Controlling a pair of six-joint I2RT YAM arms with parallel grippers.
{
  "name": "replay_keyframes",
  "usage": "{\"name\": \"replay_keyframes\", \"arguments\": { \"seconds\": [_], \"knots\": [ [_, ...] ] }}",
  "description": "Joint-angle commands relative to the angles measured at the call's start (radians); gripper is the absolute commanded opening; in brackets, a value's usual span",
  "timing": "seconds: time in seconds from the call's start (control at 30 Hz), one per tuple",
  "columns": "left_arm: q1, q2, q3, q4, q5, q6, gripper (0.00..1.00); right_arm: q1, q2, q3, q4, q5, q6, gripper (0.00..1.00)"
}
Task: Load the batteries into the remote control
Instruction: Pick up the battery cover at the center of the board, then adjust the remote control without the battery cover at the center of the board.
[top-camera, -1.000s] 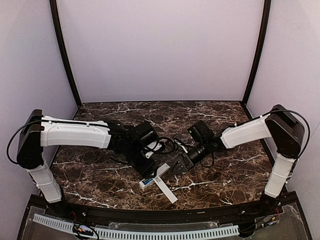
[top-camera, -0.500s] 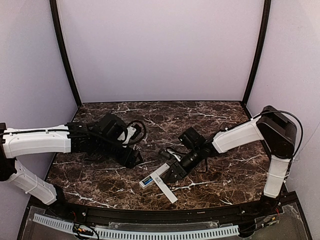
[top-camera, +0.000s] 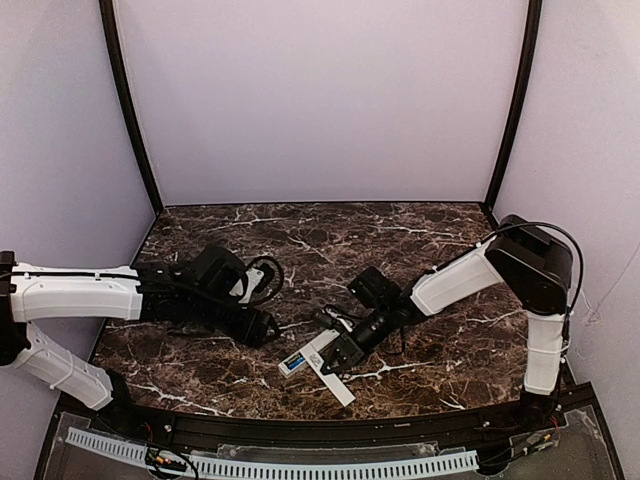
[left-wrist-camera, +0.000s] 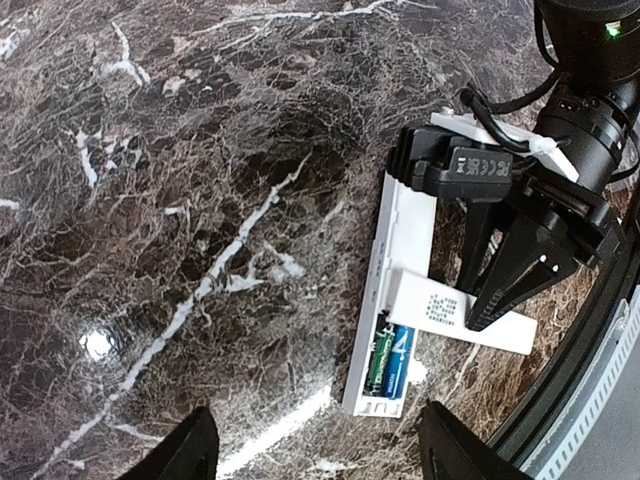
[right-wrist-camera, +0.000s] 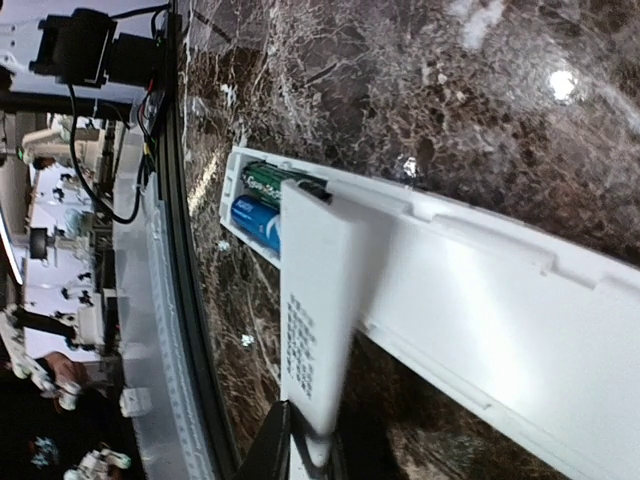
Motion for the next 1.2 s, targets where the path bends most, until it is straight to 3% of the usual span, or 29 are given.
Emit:
{"name": "replay_keyframes", "arguments": {
  "seconds": [0.0, 0.07, 0.3, 0.57, 0.83, 1.17],
  "knots": [
    [0.019, -0.048, -0.074, 0.064, 0.022, -0.041, 0.68, 0.007, 0.028, -0.006, 0.084, -0.044, 0.052, 0.06],
    [0.025, -0.065, -0.107, 0.087, 0.027, -0.050, 0.67, 0.004, 0.017, -0.018, 0.106, -0.059, 0.069, 0.00],
    [0.034, -0.052, -0.166, 0.129, 0.013, -0.036, 0.65, -0.031, -0.117, -0.038, 0.122, -0.105, 0.117, 0.00],
    [0.034, 0.139, -0.056, 0.073, -0.017, 0.063, 0.55, -0.193, -0.309, -0.161, 0.061, 0.013, 0.148, 0.00],
    [-0.005, 0.236, -0.036, 0.079, -0.014, 0.131, 0.45, -0.269, -0.340, -0.241, 0.079, 0.038, 0.168, 0.00],
    [-0.139, 0.379, 0.064, 0.085, 0.057, 0.134, 0.42, -0.342, -0.261, -0.237, 0.038, 0.065, 0.109, 0.00]
  ]
}}
